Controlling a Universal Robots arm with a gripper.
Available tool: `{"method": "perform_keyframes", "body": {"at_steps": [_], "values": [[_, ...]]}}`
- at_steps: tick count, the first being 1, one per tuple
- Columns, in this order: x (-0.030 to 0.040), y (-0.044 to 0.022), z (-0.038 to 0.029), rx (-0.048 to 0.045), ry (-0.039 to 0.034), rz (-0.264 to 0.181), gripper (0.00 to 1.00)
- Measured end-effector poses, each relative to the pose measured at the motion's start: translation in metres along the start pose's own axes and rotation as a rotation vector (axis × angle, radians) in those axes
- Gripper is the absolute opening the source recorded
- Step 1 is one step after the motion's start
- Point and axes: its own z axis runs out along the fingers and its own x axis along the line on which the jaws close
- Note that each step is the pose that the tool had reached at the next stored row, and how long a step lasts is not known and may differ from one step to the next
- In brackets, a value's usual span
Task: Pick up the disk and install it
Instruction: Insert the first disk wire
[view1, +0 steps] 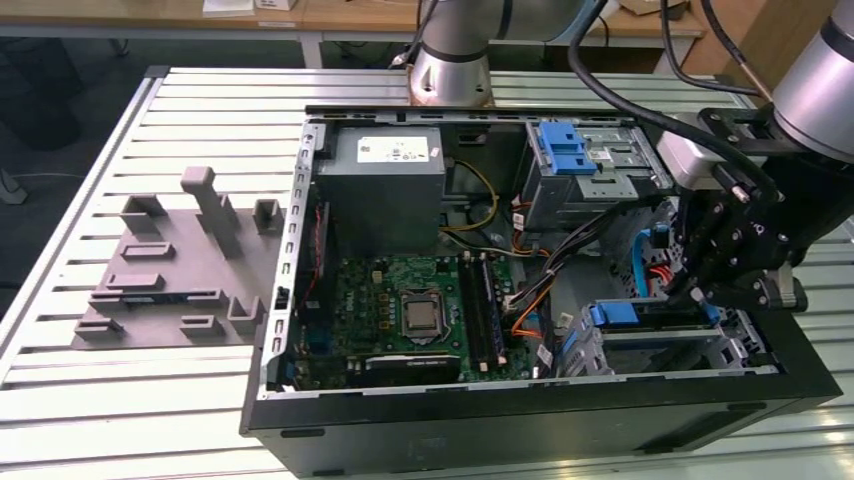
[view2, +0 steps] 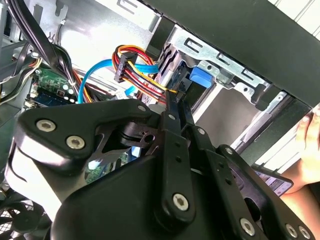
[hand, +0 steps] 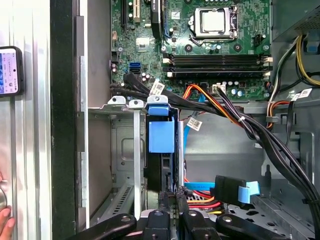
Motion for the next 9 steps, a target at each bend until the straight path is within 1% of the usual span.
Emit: {"method": "perform_keyframes", "body": {"at_steps": [9], "values": [[-0.0001, 0.0000, 0.0026, -0.0001, 0.0001, 0.000, 0.16]]}}
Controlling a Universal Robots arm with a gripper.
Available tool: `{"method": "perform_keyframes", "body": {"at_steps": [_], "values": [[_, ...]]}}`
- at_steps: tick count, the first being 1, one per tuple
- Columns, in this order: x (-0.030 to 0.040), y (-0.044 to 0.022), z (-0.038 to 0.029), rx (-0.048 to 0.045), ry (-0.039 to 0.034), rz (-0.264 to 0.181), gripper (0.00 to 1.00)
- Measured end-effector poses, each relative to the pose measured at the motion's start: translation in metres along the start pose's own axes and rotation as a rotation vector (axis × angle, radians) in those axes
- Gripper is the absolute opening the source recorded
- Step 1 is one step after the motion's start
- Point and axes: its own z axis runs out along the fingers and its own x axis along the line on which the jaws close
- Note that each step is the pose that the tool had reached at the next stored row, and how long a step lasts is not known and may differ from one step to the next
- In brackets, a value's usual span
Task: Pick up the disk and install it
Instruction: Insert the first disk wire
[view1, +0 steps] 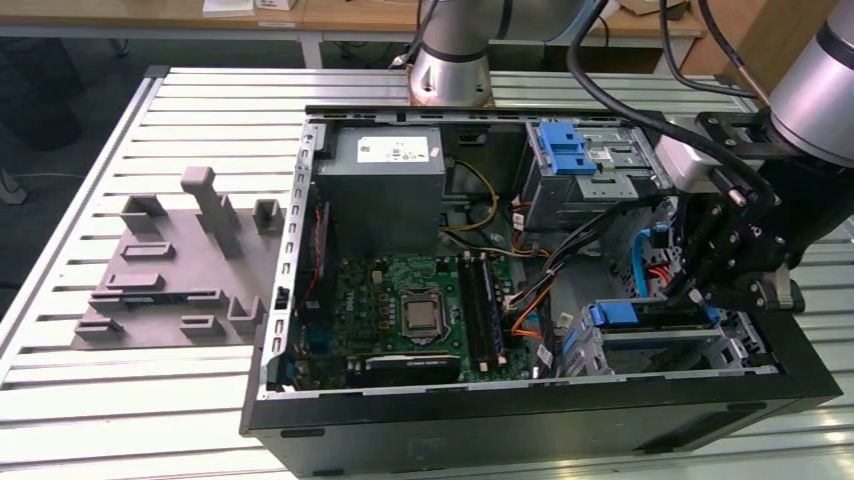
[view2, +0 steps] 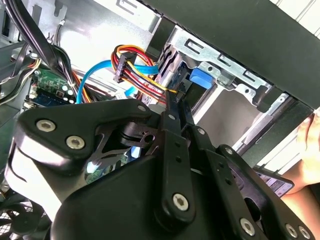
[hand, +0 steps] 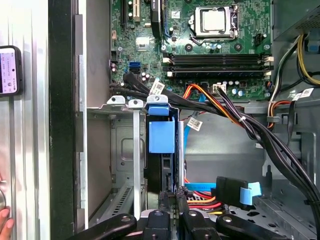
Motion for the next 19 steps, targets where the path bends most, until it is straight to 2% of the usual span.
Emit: {"method": "perform_keyframes", "body": {"at_steps": [15, 16, 17, 19], "values": [[-0.0001, -0.0001, 0.0034, -0.0002, -0.0009, 0.000, 0.18], [-0.0001, -0.0001, 0.0031, -0.0002, -0.0009, 0.000, 0.18], [-0.0001, -0.0001, 0.0020, -0.0002, -0.0006, 0.000, 0.24], [0.0000, -0.0001, -0.0004, -0.0004, -0.0006, 0.000, 0.24]]}}
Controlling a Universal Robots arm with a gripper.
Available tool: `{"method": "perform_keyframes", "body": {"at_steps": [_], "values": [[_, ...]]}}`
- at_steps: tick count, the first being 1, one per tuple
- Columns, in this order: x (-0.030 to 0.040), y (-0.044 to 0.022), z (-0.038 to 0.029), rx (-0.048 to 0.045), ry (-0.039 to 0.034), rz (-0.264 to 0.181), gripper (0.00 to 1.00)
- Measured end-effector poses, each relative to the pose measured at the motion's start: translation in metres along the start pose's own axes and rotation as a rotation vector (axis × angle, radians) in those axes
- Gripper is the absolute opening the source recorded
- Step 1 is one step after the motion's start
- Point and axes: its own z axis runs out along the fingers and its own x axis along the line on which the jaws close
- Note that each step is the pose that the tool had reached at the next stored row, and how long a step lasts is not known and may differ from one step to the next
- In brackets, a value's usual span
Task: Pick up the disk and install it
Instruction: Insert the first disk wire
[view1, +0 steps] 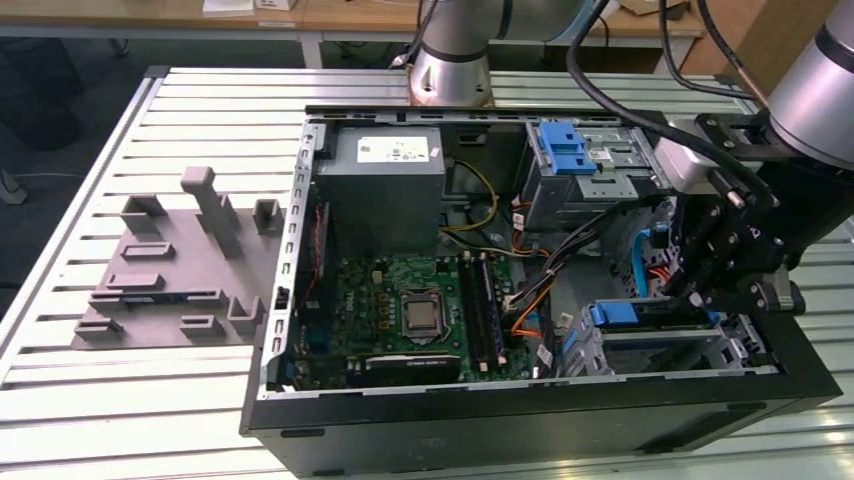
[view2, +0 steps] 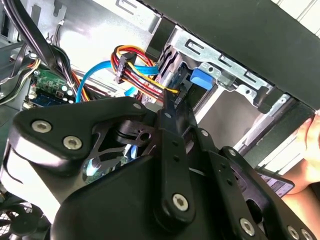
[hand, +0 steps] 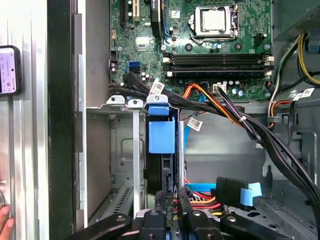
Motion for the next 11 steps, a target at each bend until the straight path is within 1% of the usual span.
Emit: {"method": "perform_keyframes", "body": {"at_steps": [6, 8, 9, 10, 11], "values": [[0.0003, 0.0001, -0.0110, -0.0020, 0.0004, 0.000, 0.24], [0.0003, 0.0001, -0.0120, -0.0025, 0.0003, 0.000, 0.23], [0.0003, 0.0001, -0.0120, -0.0025, 0.0002, 0.000, 0.16], [0.0003, 0.0001, -0.0120, -0.0026, 0.0002, 0.000, 0.16], [0.0003, 0.0001, -0.0120, -0.0026, 0.0002, 0.000, 0.11]]}}
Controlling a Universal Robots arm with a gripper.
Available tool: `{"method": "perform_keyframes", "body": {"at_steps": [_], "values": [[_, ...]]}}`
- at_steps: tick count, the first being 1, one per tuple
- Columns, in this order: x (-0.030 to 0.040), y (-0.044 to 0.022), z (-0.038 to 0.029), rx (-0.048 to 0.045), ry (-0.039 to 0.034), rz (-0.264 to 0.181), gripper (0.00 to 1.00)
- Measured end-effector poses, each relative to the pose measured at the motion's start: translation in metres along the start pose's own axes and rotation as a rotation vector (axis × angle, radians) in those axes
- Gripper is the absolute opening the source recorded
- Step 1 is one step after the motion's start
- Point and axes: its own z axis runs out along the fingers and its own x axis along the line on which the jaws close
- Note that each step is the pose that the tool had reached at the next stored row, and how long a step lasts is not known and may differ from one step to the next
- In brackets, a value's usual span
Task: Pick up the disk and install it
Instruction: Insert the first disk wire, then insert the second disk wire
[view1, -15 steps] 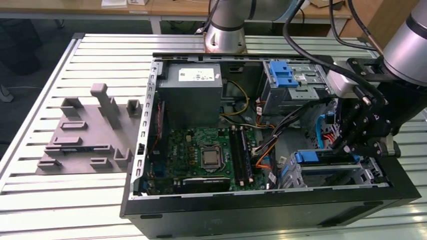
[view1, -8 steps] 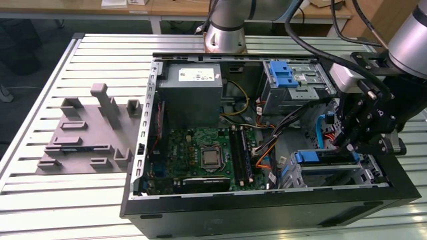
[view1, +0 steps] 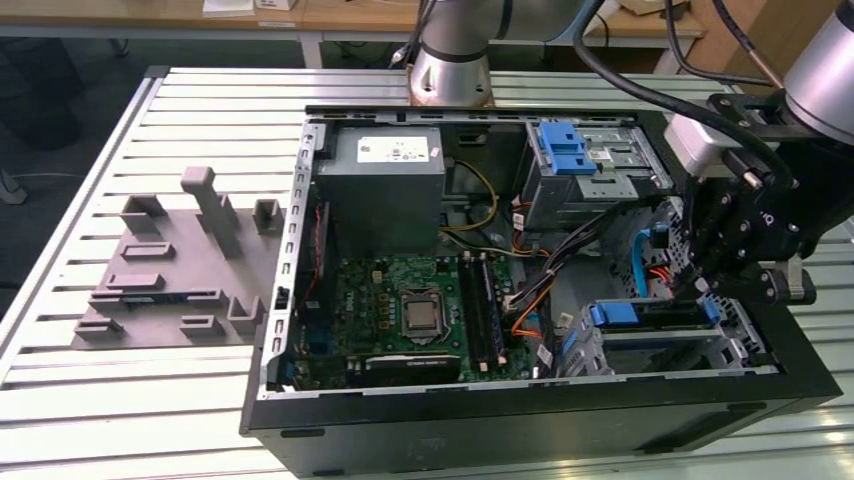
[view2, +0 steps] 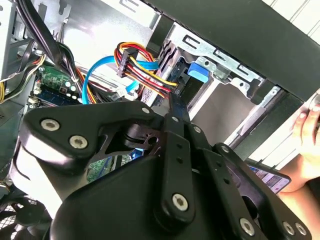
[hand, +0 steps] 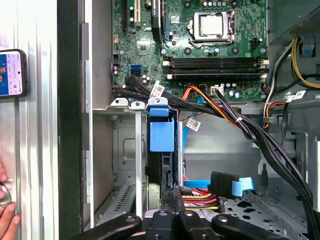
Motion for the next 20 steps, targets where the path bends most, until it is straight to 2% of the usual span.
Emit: {"method": "perform_keyframes", "body": {"at_steps": [16, 20], "values": [[0.0000, 0.0005, -0.0001, -0.0004, 0.0003, 0.000, 0.11], [0.0001, 0.0039, -0.0001, -0.0004, 0.0003, 0.000, 0.11]]}}
